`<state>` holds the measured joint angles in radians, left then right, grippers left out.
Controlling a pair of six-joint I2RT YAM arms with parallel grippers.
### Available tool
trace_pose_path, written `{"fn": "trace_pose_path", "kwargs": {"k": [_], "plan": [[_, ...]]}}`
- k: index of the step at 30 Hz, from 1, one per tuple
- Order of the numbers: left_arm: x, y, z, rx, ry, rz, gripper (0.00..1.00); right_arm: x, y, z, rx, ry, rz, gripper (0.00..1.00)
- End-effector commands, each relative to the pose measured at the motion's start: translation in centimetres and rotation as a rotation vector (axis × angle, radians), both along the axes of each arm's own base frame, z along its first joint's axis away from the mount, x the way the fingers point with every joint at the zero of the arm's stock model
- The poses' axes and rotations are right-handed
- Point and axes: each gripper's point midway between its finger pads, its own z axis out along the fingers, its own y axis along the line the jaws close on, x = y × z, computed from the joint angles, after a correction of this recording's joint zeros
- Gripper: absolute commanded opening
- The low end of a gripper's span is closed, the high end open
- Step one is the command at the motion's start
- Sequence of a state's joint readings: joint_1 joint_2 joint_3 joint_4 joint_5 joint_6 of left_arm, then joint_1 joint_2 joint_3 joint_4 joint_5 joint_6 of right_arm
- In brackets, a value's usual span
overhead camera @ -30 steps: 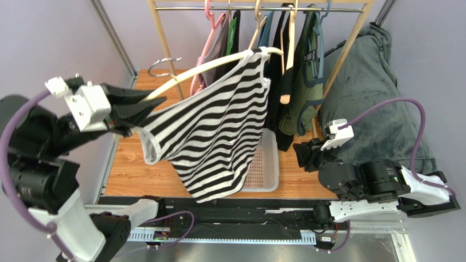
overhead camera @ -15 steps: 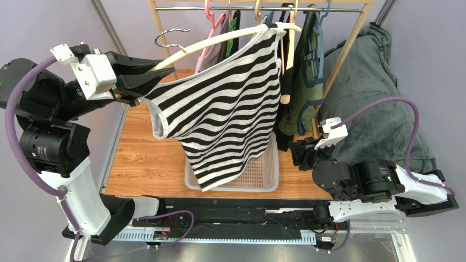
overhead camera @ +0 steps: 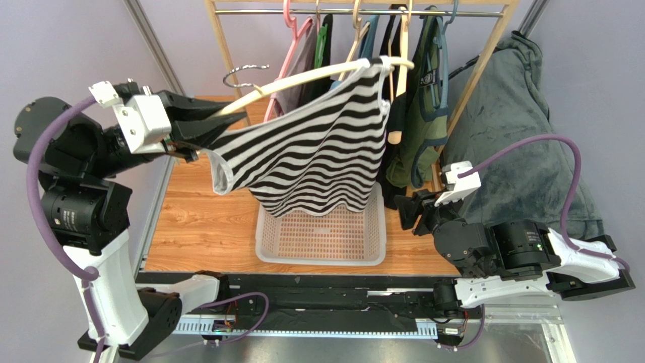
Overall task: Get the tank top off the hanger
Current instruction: Pick up the hanger from the clothesline.
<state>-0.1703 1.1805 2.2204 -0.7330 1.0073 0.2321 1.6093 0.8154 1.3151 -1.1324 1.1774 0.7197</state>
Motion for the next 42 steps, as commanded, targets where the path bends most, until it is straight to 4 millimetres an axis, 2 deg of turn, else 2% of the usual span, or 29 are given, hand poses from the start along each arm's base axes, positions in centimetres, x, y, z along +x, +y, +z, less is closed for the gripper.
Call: {"fn": "trace_pose_path", "kwargs": {"k": [1,2,3,4,5,6,7,8,9,10,12,14,15,18,21,27,35,42], "plan": [[-2.0,0.1,-2.1,0.025,-0.001,-0.019,0.07,0.1,1.0,3.1,0.059,-0.039,0.011,0.62],[-2.0,0.2,-2.8,0.030,0.016,-0.016,0.07,0.2,1.3,3.7,0.074,-0.044,0.014,0.67],[-1.2,0.1,-4.4,0.039,0.064,-0.011,0.07,0.1,2.0,3.9,0.036,-0.059,0.027,0.73],[-2.1,0.2,-4.9,0.037,0.068,-0.010,0.07,0.1,2.3,4.3,0.036,-0.065,0.033,0.75],[-2.1,0.3,-5.6,0.041,0.086,-0.008,0.07,0.1,2.8,5.4,0.064,-0.071,0.040,0.76],[-1.6,0.2,-7.0,0.046,0.133,-0.002,0.06,0.0,3.6,5.6,0.034,-0.084,0.060,0.76],[-2.1,0.4,-7.5,0.046,0.139,0.000,0.06,0.0,4.1,6.1,0.033,-0.091,0.071,0.76],[-2.1,0.4,-8.1,0.049,0.153,0.001,0.06,-0.2,4.9,7.2,0.077,-0.096,0.083,0.77],[-1.6,0.3,-9.5,0.055,0.190,0.004,0.06,-0.3,5.8,7.5,0.075,-0.100,0.103,0.77],[-2.1,0.4,-9.9,0.055,0.191,0.005,0.05,-0.3,6.2,7.9,0.063,-0.116,0.114,0.77],[-1.6,0.4,-11.6,0.063,0.240,0.009,0.04,-0.6,7.9,9.1,0.105,-0.125,0.141,0.77],[-1.9,0.5,-12.4,0.066,0.254,0.011,0.04,-0.7,8.9,10.2,0.133,-0.145,0.156,0.77],[-1.6,0.4,-13.4,0.072,0.276,0.014,0.04,-0.8,9.7,10.4,0.132,-0.151,0.171,0.77],[-1.6,0.6,-14.6,0.082,0.288,0.027,0.03,-0.9,11.0,11.0,0.137,-0.166,0.183,0.77],[-1.7,0.7,-14.9,0.086,0.283,0.032,0.03,-1.0,11.7,11.2,0.138,-0.172,0.191,0.75],[-2.3,0.6,-14.8,0.080,0.291,0.013,0.03,-0.1,11.7,11.0,0.162,-0.168,0.173,0.70],[-3.4,0.5,-15.0,0.081,0.308,-0.011,0.03,2.6,11.0,9.8,0.216,-0.148,0.118,0.65],[-3.1,0.5,-15.6,0.089,0.323,-0.009,0.03,2.7,12.7,10.7,0.236,-0.156,0.169,0.60]]}}
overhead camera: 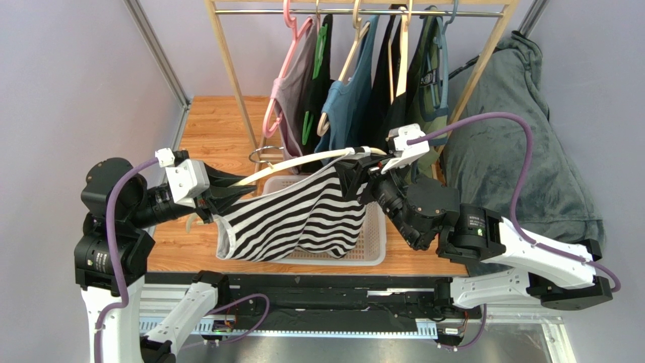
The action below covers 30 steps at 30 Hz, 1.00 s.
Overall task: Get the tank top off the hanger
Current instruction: Pick up the hanger from the clothesline.
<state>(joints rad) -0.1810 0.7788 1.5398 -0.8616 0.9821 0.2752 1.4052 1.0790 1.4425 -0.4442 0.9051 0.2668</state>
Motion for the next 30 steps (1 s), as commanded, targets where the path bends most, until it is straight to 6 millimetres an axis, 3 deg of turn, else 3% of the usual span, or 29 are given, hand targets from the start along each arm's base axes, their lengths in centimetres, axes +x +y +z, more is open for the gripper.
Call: {"fn": "trace_pose_path", "kwargs": {"k": [1,10,16,26,30], "plan": [[-0.3,-0.2,0.5,-0.002,-0.037,-0.026,0.03,-0.5,1.6,2.2,0.086,-0.010,0.060,0.58],[0.1,0.0,0.1,0.009,-0.046,-0.009,0.03,-0.9,2.1,2.5,0.104,0.010,0.092,0.19],[1.1,0.4,-1.0,0.039,-0.064,0.030,0.03,-1.2,0.6,2.4,0.121,0.042,0.083,0.04],[0.1,0.8,-2.1,0.074,-0.070,0.039,0.03,0.8,-5.8,3.3,0.212,0.050,-0.023,0.00],[-0.1,1.0,-2.3,0.083,-0.070,0.042,0.03,0.9,-7.3,2.8,0.210,0.054,-0.050,0.00]]}}
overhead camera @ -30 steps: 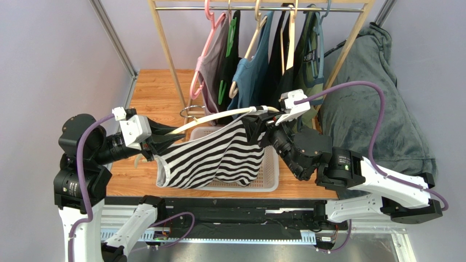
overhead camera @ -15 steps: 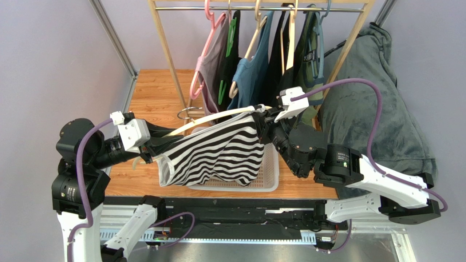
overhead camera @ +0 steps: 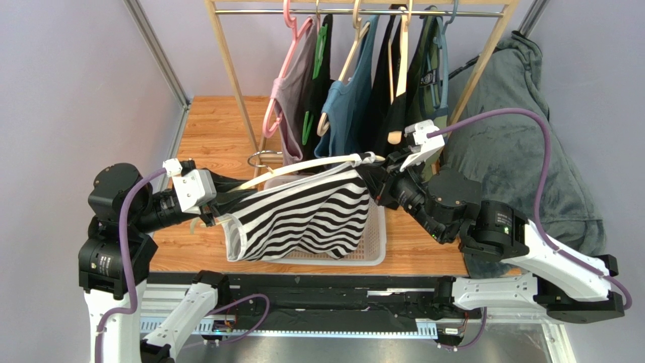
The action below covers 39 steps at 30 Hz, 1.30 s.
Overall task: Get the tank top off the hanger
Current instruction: Pick up the hanger from the clothesline, then remove the tank top from the hanger.
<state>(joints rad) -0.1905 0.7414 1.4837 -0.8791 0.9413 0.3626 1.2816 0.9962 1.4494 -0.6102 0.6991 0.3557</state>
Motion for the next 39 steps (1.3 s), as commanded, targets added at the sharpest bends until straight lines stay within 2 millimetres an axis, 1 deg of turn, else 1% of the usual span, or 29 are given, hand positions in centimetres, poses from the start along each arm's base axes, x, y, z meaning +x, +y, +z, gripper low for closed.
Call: {"fn": "trace_pose_path", "kwargs": {"k": [1,3,4,5,6,7,8,9,10,12,15,19,20,21,24,28,29,31,33,37,39], "plan": [[-0.4,0.5,-0.6,0.035,-0.021,0.017,0.03,0.9,-4.9,3.5,0.197,-0.012,-0.138,0.01],[-0.4,0.5,-0.5,0.034,-0.023,0.019,0.03,0.8,-5.0,2.9,0.195,0.001,-0.128,0.04],[-0.5,0.5,-0.5,0.033,-0.023,0.017,0.03,0.8,-4.7,2.3,0.186,0.009,-0.121,0.09],[-0.5,0.5,-0.4,0.032,-0.024,0.017,0.02,0.6,-4.3,2.0,0.188,0.020,-0.107,0.15],[-0.5,0.5,-0.3,0.031,-0.024,0.016,0.02,0.6,-4.0,1.8,0.187,0.024,-0.097,0.33],[-0.5,0.4,-0.2,0.028,-0.020,0.012,0.02,0.7,-3.4,1.2,0.172,0.032,-0.090,0.41],[-0.5,0.4,-0.1,0.027,-0.017,0.011,0.02,0.5,-2.7,1.0,0.165,0.039,-0.068,0.45],[-0.5,0.3,0.0,0.024,-0.015,0.007,0.02,0.5,-2.3,0.9,0.161,0.044,-0.056,0.54],[-0.4,0.2,0.3,0.018,-0.011,0.003,0.02,0.6,-1.4,0.4,0.145,0.053,-0.047,0.57],[-0.4,0.2,0.6,0.015,-0.013,0.003,0.02,0.5,-0.5,0.4,0.141,0.064,-0.017,0.63],[-0.1,0.3,0.8,0.017,-0.026,0.017,0.02,0.5,0.6,0.0,0.122,0.081,-0.001,0.64],[0.3,0.6,1.2,0.019,-0.053,0.045,0.01,0.4,0.9,-0.5,0.133,0.105,0.006,0.63],[0.4,0.6,1.3,0.017,-0.055,0.049,0.01,0.2,0.9,-0.5,0.143,0.107,0.015,0.61],[0.5,0.6,1.3,0.015,-0.054,0.052,0.01,0.1,0.9,-1.1,0.134,0.114,0.017,0.59],[1.0,0.7,1.6,0.009,-0.064,0.068,0.01,-0.3,1.0,-1.5,0.143,0.115,0.024,0.55],[1.4,0.7,1.7,0.005,-0.063,0.072,0.01,-0.7,1.3,-2.2,0.126,0.113,0.022,0.53],[1.4,0.7,1.7,0.003,-0.063,0.072,0.01,-0.6,1.4,-2.2,0.129,0.111,0.021,0.52],[1.3,0.7,1.8,-0.001,-0.062,0.073,0.01,-0.6,1.7,-2.2,0.126,0.105,0.027,0.47],[1.3,0.7,1.8,-0.003,-0.058,0.071,0.01,-0.5,2.1,-1.8,0.134,0.092,0.033,0.41],[1.0,0.6,1.8,-0.006,-0.059,0.069,0.01,-0.2,3.0,-0.9,0.126,0.068,0.043,0.38],[1.0,0.6,1.7,-0.007,-0.051,0.067,0.01,-0.2,3.2,-0.1,0.132,0.052,0.050,0.36]]}}
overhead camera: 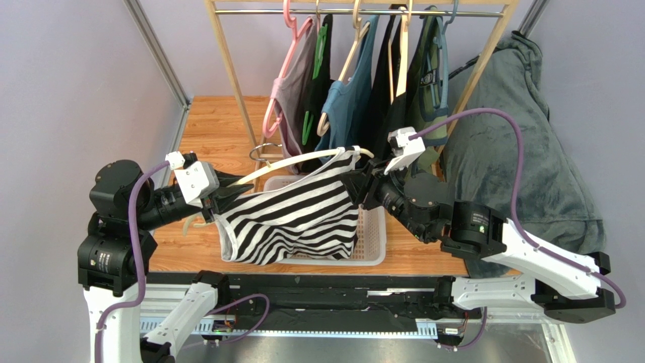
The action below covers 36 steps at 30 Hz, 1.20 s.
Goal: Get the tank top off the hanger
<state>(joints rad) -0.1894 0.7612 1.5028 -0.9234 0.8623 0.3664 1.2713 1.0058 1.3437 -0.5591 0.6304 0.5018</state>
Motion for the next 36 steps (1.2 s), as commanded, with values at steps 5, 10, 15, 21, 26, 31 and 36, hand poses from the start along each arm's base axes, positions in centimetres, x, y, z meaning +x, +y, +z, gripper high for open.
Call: {"fn": "trace_pose_path", "kwargs": {"k": [5,10,15,21,26,31,36], "plan": [[-0.4,-0.2,2.0,-0.028,-0.083,-0.019,0.01,0.4,0.3,4.0,0.059,-0.077,-0.008,0.35],[-0.5,-0.2,1.9,-0.023,-0.084,-0.020,0.01,0.5,-1.4,4.0,0.040,-0.087,-0.047,0.53],[-0.6,-0.3,1.9,-0.025,-0.079,-0.029,0.01,0.7,-2.5,3.8,0.030,-0.099,-0.078,0.59],[-1.0,-0.4,2.1,-0.033,-0.071,-0.040,0.02,1.0,-2.0,4.2,0.025,-0.119,-0.074,0.59],[-1.2,-0.5,2.1,-0.035,-0.067,-0.047,0.02,1.2,-1.3,4.4,0.026,-0.128,-0.073,0.57],[-1.3,-0.5,2.3,-0.039,-0.067,-0.051,0.02,1.3,-0.8,4.7,0.036,-0.137,-0.065,0.52],[-1.3,-0.5,2.2,-0.038,-0.066,-0.051,0.02,1.2,-0.2,5.0,0.050,-0.136,-0.049,0.32]]}}
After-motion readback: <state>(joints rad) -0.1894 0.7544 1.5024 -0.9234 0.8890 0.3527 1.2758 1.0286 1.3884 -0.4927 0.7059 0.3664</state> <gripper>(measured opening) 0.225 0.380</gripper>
